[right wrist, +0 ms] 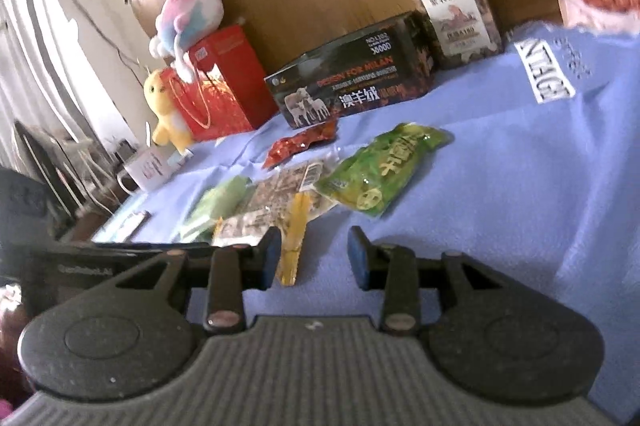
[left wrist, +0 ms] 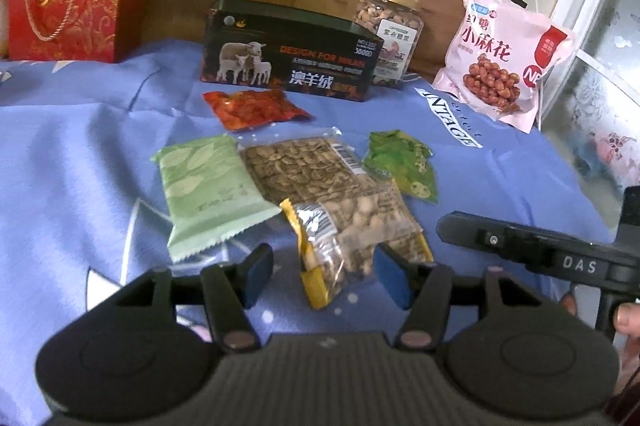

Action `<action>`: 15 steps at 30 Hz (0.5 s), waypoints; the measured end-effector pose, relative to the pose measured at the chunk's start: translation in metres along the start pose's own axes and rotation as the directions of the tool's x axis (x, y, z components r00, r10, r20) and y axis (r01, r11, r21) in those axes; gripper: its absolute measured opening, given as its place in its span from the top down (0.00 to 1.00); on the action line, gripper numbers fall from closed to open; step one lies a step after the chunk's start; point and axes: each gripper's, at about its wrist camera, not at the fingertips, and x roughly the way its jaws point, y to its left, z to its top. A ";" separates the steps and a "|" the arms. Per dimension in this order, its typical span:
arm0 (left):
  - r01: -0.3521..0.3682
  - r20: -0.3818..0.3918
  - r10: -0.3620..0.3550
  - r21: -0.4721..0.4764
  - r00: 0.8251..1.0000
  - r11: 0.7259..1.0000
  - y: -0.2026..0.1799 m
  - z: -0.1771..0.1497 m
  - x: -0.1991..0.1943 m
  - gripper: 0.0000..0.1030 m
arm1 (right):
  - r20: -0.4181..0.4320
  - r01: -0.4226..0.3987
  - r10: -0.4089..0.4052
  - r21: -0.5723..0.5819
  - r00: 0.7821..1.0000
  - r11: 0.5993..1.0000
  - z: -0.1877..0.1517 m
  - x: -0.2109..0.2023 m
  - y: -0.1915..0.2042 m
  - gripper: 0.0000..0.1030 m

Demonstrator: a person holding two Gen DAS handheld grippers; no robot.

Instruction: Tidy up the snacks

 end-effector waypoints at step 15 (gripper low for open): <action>-0.011 0.065 0.010 0.024 0.998 1.000 -0.001 -0.021 -0.017 0.42 | 0.048 0.081 -0.078 -0.076 0.996 0.994 -0.008 -0.004 0.014 0.61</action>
